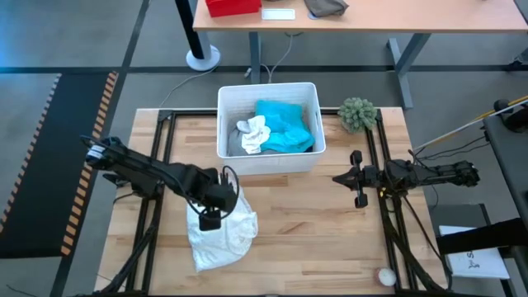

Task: Sort clothes
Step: Put the white dress into the white laundry bin

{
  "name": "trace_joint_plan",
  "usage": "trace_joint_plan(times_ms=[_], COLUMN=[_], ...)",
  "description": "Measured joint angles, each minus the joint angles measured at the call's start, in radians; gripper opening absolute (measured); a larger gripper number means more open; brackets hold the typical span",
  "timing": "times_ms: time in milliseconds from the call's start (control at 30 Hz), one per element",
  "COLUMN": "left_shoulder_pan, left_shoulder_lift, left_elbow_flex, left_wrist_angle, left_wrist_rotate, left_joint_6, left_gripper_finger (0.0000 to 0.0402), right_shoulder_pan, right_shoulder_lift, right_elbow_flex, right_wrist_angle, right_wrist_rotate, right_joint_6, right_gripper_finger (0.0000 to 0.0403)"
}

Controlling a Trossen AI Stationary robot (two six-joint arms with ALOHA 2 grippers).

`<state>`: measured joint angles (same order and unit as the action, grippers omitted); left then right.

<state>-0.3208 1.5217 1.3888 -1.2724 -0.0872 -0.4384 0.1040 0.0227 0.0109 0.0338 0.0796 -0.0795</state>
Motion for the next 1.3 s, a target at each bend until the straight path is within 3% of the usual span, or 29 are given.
trace_joint_plan(times_ms=[367, 567, 967, 1300], left_shoulder_pan=[-0.066, -0.090, -0.096, -0.097], left_shoulder_lift=[-0.125, -0.121, -0.118, -0.112], left_elbow_flex=[-0.347, -0.451, -0.700, -0.800], left_wrist_angle=[0.501, 0.520, 0.876, 0.932], left_wrist_rotate=[0.177, 0.104, 0.101, -0.017], left_joint_6=[-0.270, -0.369, -0.457, -0.505], left_gripper_finger=[0.0302, 0.0302, 0.0302, 0.0288], right_shoulder_pan=[0.000, 0.000, 0.000, 0.000], right_shoulder_lift=[0.000, 0.000, 0.000, 0.000], right_elbow_flex=[0.000, 0.000, 0.000, 0.000], right_wrist_angle=[0.000, 0.000, 0.000, 0.000], right_wrist_rotate=[0.000, 0.000, 0.000, 0.000], right_joint_6=[0.000, 0.000, 0.000, -0.001], right_gripper_finger=[0.0000, 0.0000, 0.0000, 0.0000])
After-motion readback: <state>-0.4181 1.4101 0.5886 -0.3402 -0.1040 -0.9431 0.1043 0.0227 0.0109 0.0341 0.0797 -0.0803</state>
